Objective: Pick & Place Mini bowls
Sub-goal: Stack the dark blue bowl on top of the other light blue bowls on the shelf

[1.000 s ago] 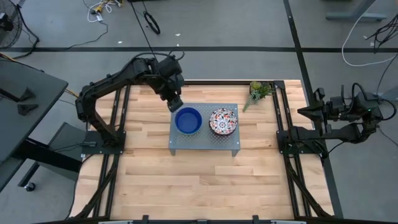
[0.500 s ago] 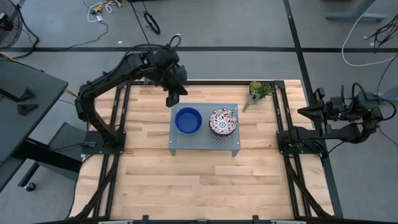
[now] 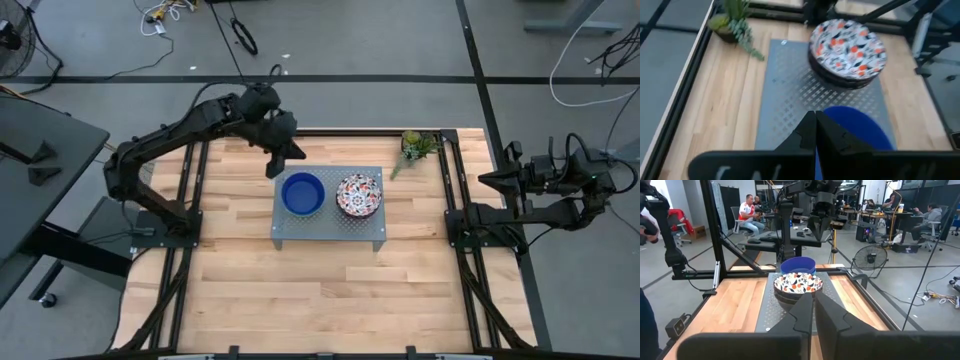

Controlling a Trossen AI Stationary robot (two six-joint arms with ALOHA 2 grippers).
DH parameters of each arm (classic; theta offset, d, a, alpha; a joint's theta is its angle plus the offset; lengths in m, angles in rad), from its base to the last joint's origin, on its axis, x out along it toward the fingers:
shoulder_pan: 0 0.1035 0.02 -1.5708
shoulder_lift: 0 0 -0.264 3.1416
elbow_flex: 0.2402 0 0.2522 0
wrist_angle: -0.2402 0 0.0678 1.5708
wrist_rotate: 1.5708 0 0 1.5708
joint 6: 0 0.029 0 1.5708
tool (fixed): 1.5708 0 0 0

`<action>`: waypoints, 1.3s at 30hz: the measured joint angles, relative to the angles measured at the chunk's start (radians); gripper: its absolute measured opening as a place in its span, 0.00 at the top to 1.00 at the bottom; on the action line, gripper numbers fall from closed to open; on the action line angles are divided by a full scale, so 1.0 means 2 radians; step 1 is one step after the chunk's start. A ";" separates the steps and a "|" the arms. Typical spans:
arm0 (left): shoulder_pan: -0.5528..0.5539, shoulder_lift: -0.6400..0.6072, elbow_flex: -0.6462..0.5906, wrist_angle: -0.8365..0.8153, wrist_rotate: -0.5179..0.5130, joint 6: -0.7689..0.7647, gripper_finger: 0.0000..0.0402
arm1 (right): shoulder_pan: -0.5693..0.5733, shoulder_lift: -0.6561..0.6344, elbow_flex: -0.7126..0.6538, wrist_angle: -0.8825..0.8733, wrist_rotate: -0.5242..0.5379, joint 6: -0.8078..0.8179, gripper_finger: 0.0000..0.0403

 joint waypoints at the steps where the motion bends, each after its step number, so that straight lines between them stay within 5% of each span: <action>1: 0.000 -0.010 -0.014 0.013 0.007 0.000 0.99 | 0.000 0.000 0.000 0.000 0.000 0.000 0.94; 17: 0.000 -0.108 -0.188 0.204 0.058 -0.007 1.00 | 0.000 0.000 0.000 0.000 0.000 0.000 0.94; 24: 0.010 -0.123 -0.256 0.311 0.125 0.000 1.00 | 0.000 0.000 0.000 0.000 0.000 0.000 0.94; 39: 0.054 -0.128 -0.300 0.333 0.186 0.009 1.00 | 0.000 0.000 0.000 0.000 0.000 0.000 0.94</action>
